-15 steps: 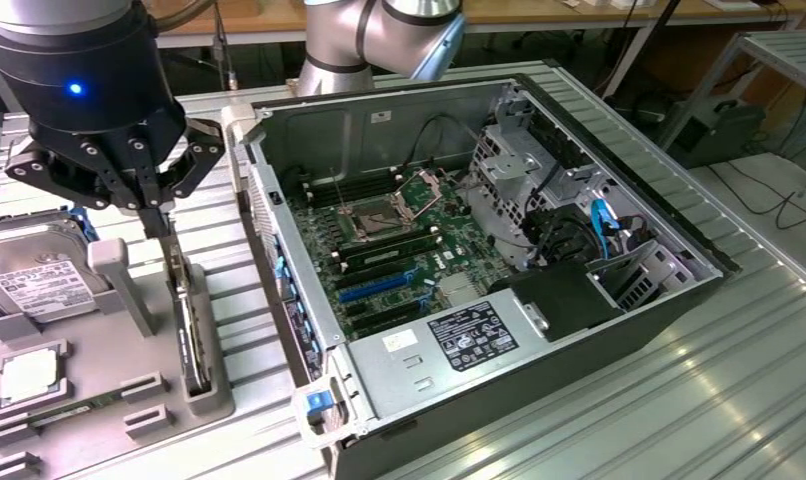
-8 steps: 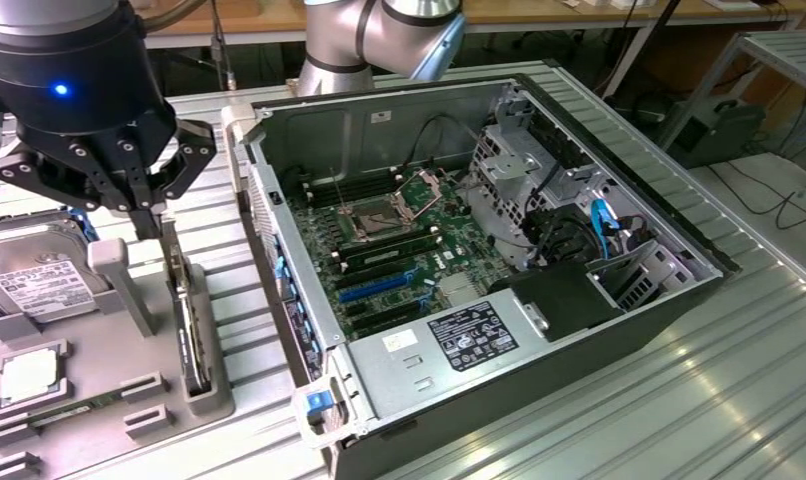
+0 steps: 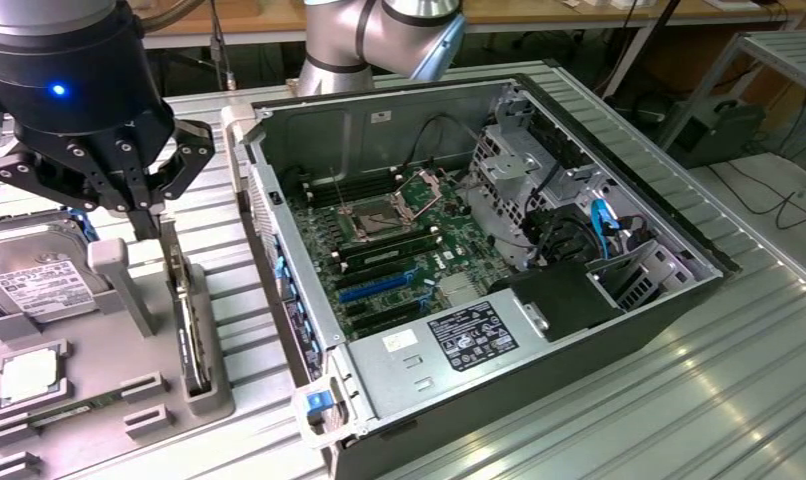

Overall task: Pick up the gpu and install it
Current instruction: 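Pick up the gpu and move the gpu toward the slot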

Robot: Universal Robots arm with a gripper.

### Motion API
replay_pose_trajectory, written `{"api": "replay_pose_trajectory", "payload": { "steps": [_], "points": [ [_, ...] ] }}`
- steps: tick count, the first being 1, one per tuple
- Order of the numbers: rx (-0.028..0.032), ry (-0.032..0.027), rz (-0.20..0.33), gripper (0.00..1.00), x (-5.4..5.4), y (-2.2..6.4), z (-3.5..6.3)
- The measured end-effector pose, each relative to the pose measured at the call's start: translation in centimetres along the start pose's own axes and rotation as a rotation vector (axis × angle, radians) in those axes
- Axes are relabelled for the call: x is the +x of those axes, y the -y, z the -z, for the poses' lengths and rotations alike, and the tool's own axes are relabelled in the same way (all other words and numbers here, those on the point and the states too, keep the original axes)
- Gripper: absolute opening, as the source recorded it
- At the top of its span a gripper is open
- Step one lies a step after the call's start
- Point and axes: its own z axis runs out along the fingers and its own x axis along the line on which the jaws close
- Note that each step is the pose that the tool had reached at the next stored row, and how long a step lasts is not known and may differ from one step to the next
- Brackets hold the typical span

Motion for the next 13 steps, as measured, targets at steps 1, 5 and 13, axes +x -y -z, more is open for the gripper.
{"api": "replay_pose_trajectory", "payload": {
  "steps": [1, 5, 13],
  "points": [
    [0.0000, 0.0000, 0.000, 0.11, 0.00, 0.00, 0.00],
    [0.0000, 0.0000, 0.000, 0.11, 0.00, 0.00, 0.00],
    [0.0000, 0.0000, 0.000, 0.36, 0.00, 0.04, 0.00]
  ]
}}
